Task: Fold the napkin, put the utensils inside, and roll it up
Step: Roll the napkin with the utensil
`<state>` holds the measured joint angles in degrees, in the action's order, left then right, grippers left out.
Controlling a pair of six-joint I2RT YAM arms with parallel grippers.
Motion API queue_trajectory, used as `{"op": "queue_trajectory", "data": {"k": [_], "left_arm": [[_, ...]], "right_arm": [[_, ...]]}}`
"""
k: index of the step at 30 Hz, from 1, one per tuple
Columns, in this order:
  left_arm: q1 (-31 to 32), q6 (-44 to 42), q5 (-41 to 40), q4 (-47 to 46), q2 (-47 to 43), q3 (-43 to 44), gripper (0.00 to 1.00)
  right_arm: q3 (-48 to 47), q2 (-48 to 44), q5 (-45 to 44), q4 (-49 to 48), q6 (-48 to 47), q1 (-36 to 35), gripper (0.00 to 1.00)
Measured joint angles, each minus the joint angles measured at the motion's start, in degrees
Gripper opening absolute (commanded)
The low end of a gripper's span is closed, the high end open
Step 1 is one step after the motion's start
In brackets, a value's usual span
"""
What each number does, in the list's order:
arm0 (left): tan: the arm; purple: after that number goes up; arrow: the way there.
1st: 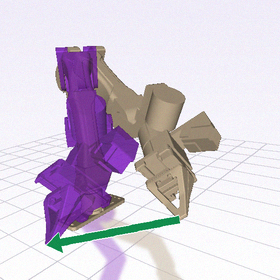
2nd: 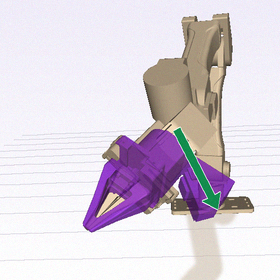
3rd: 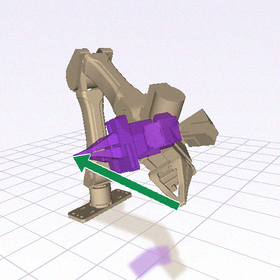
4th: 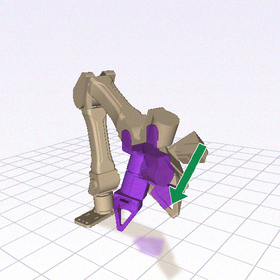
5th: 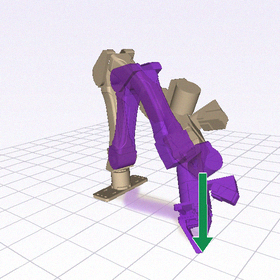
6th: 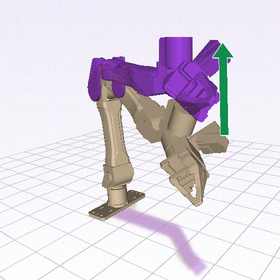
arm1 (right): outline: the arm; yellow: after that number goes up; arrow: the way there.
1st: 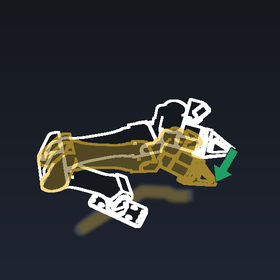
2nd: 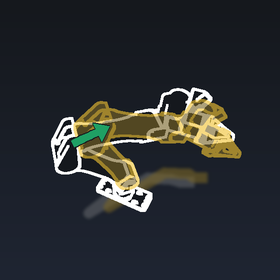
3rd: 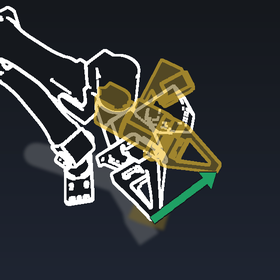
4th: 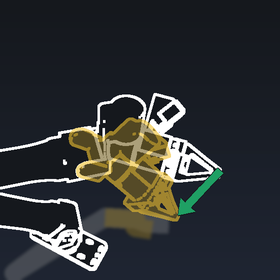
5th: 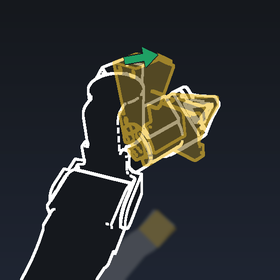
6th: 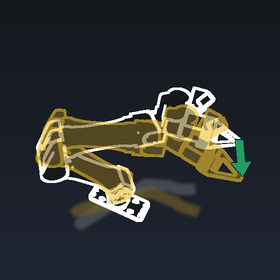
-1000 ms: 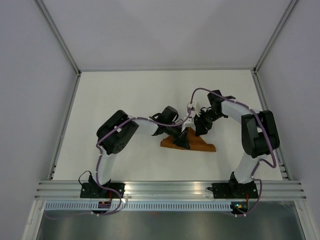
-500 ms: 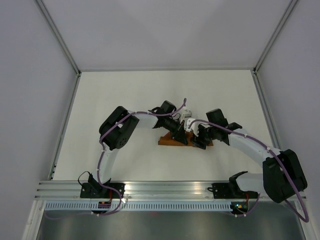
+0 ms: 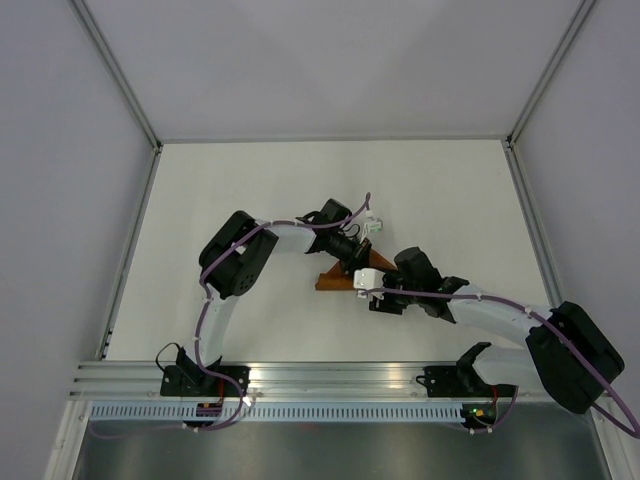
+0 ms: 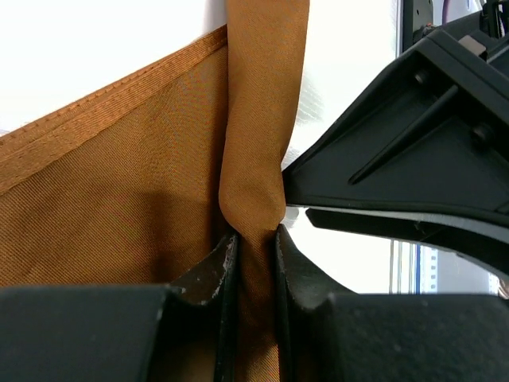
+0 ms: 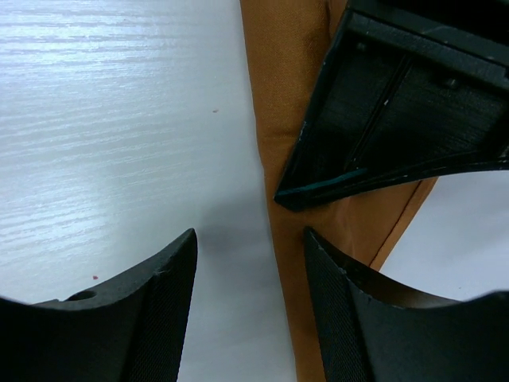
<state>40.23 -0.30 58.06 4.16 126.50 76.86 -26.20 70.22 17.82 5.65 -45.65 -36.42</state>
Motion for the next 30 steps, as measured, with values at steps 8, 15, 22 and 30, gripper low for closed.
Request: {"op": "queue_trajectory", "data": {"k": [8, 15, 22, 30], "left_arm": [[-0.4, 0.5, 0.0, 0.5, 0.4, 0.7, 0.02], [-0.4, 0.5, 0.1, 1.6, 0.9, 1.6, 0.02], [-0.4, 0.5, 1.0, 2.0, 1.4, 2.0, 0.02], [-0.4, 0.5, 1.0, 2.3, 1.4, 2.2, 0.04]], "right_arm": [[2.8, 0.5, -5.6, -7.7, 0.0, -2.8, 0.62], [4.0, 0.3, -9.1, -12.2, 0.0, -3.2, 0.62], [4.3, -0.4, -11.0, -13.4, -0.2, -3.2, 0.62], [4.0, 1.2, -10.1, -12.2, -0.9, -3.2, 0.59]]}}
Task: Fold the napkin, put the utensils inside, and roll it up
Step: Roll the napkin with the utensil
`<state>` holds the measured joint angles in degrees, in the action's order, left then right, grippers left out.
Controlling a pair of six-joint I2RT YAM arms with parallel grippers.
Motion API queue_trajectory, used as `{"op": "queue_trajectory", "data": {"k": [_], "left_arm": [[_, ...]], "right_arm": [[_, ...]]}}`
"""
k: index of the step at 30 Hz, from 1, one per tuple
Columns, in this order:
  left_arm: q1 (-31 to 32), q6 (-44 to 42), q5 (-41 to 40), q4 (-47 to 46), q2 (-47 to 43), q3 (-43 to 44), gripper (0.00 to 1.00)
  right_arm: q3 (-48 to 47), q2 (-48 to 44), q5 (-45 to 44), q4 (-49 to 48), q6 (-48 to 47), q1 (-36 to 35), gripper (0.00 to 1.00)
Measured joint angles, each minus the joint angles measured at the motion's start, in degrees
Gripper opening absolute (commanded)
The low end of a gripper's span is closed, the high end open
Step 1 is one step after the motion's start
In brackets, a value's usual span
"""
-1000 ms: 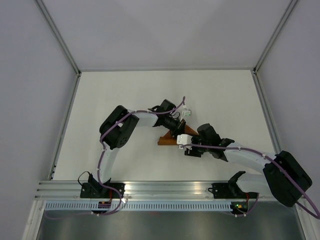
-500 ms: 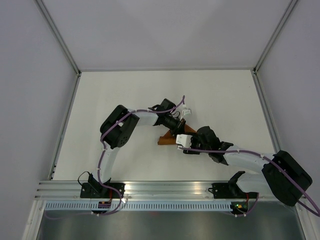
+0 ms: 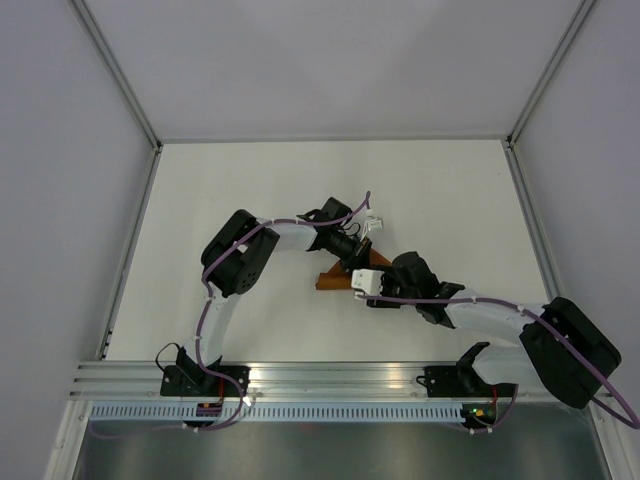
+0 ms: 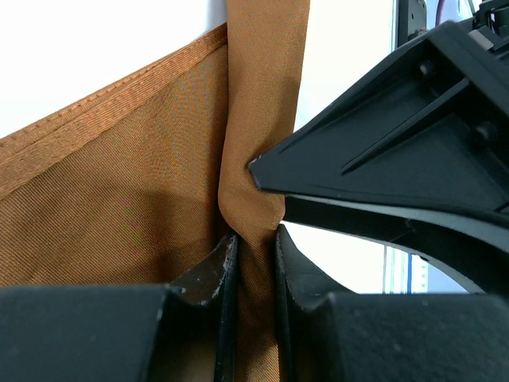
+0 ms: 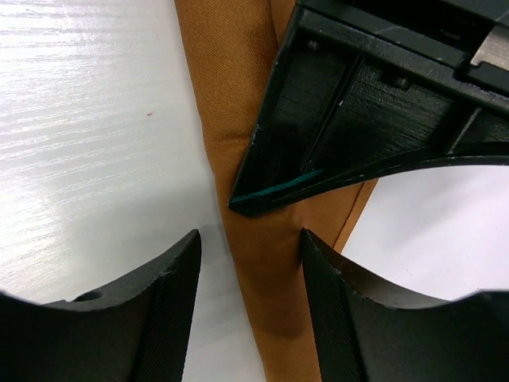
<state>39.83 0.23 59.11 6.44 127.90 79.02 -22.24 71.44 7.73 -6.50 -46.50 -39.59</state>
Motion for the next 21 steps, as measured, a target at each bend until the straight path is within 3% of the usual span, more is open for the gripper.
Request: {"op": "queue_trajectory", "data": {"k": [10, 14, 18, 21], "left_arm": [[0.0, 0.0, 0.0, 0.3, 0.0, 0.1, 0.04], [0.0, 0.0, 0.1, 0.5, 0.0, 0.1, 0.07], [0.0, -0.1, 0.2, 0.8, 0.0, 0.1, 0.28], [-0.1, -0.2, 0.0, 0.8, 0.0, 0.1, 0.38]], "right_arm": [[-1.4, 2.7, -0.1, -0.8, -0.2, 0.0, 0.55], [-2.2, 3.9, -0.1, -0.9, -0.3, 0.0, 0.46], [-2.7, 4.7, 0.1, -0.5, -0.7, -0.1, 0.32], [-3.2, 5.0, 0.2, 0.1, -0.9, -0.1, 0.22]]}}
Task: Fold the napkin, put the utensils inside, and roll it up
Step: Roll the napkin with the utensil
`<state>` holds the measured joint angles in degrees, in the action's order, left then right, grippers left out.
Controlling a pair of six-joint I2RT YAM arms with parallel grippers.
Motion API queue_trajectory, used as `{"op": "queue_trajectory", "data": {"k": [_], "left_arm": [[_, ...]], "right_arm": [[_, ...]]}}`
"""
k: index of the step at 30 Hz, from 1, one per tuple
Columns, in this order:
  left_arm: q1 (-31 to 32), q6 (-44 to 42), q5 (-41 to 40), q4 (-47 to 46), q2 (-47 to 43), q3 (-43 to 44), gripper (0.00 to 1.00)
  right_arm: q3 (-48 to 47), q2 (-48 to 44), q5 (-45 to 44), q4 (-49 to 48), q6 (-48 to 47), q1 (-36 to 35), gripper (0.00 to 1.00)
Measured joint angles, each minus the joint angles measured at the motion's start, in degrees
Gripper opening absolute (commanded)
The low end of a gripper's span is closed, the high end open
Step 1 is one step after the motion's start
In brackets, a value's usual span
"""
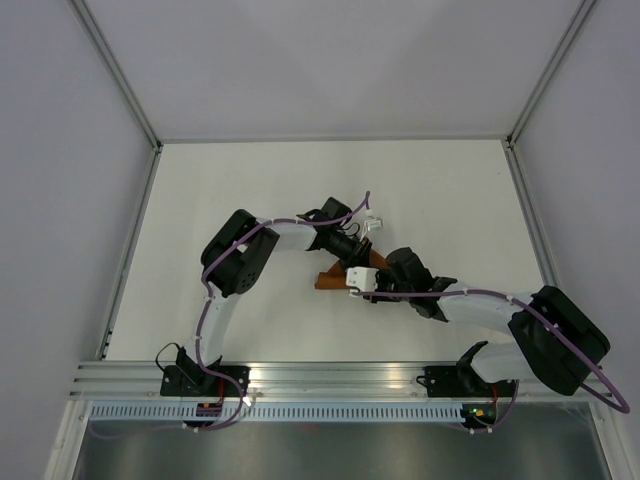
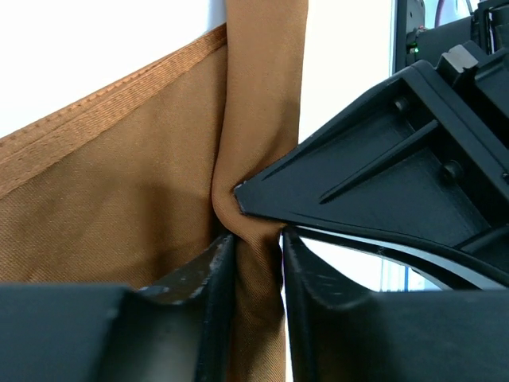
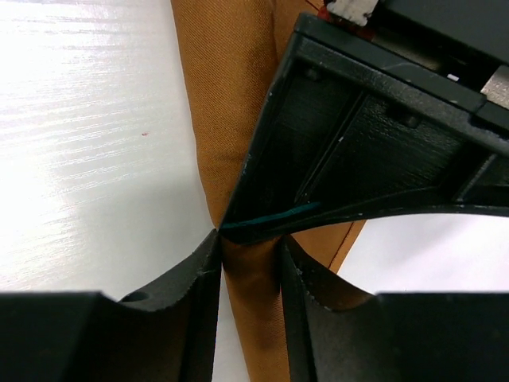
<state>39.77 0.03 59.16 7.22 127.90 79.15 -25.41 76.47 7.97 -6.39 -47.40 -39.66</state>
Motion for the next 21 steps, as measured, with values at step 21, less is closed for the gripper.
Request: {"op": "queue_trajectory", "data": {"k": [21], "left_arm": [[-3.9, -0.1, -8.2, 2.8, -6.4, -3.5, 0.47]], "right_arm": [[-7.8, 3.9, 5.0, 12.1, -1.9, 1.9, 0.15]]}}
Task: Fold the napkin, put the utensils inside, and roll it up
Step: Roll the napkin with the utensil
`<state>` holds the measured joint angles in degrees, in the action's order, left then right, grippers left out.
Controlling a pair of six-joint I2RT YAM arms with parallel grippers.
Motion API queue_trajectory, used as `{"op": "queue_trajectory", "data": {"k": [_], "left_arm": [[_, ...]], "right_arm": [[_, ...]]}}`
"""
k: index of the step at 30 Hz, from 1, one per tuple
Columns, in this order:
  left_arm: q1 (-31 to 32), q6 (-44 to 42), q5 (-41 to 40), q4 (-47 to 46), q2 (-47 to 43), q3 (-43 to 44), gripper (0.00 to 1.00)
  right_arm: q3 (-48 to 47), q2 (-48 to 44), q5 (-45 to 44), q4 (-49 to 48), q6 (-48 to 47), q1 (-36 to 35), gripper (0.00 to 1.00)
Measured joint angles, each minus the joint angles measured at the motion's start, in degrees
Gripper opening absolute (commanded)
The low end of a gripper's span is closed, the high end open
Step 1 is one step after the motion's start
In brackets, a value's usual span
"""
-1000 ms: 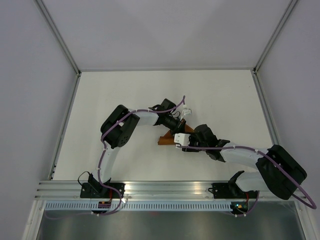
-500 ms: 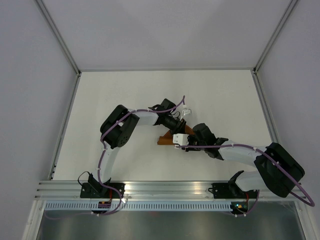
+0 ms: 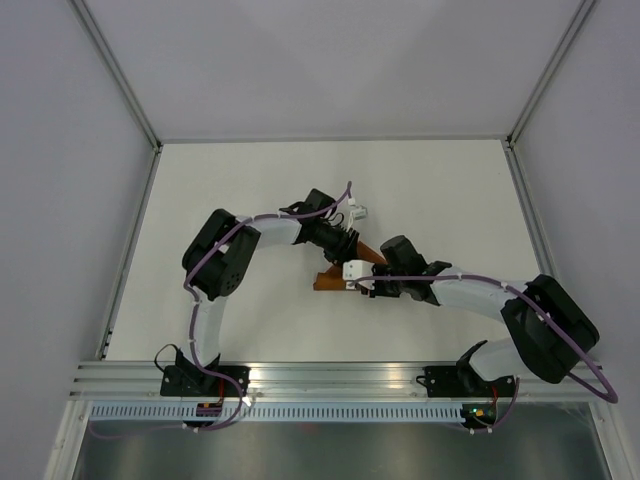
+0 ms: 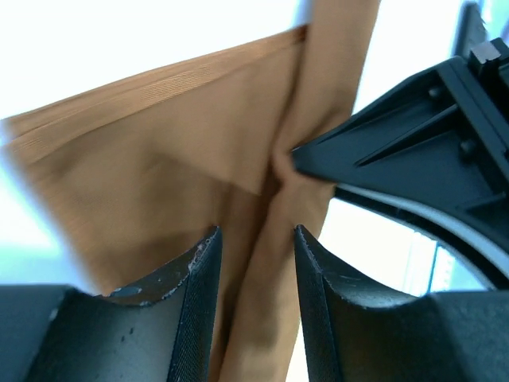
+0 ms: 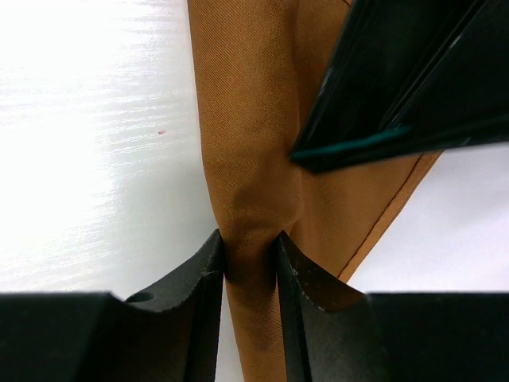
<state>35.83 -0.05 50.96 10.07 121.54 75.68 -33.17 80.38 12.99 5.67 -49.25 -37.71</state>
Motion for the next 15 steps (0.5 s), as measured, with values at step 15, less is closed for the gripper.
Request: {"op": "queue_trajectory", "data": {"k": [15], "left_arm": [[-3.4, 0.7, -18.1, -7.2, -19.0, -13.5, 0.47]], "right_arm": [[-24.7, 19.4, 16.3, 26.7, -4.5, 9.8, 0.15]]}}
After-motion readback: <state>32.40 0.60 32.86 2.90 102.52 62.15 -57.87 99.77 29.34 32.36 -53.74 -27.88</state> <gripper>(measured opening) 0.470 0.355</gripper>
